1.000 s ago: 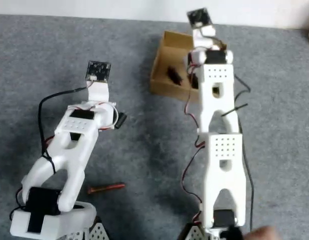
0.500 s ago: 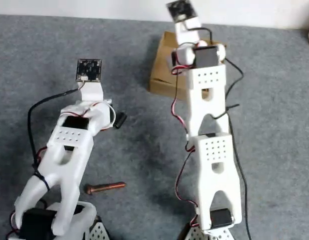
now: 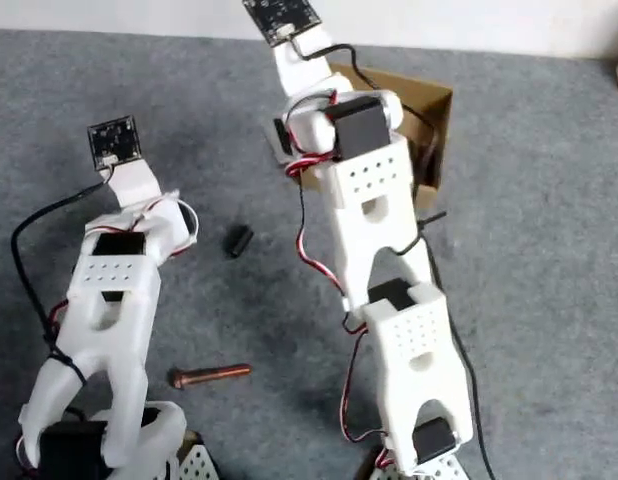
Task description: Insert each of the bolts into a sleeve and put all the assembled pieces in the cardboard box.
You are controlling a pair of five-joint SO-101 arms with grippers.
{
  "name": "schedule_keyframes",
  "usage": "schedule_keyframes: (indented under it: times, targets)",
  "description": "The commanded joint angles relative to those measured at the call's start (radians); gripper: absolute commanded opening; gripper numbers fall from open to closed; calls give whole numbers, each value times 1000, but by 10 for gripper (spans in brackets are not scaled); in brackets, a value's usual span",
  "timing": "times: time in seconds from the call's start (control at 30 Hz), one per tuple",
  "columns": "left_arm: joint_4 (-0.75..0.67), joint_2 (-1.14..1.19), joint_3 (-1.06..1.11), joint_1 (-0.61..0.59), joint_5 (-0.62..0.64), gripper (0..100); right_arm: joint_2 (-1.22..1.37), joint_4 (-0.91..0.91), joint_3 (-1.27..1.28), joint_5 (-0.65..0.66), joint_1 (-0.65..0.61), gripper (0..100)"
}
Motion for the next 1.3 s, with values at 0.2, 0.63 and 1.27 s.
schedule_keyframes:
  times: [0.2, 0.63, 1.27]
  targets:
    - [858, -70, -125, 337, 17, 24, -82, 21, 5, -6, 70, 301]
    - [1138, -87, -53, 638, 258, 26, -82, 22, 5, -9, 68, 301]
    - [750, -85, 245, 808, 258, 27, -73, 22, 27, -12, 79, 301]
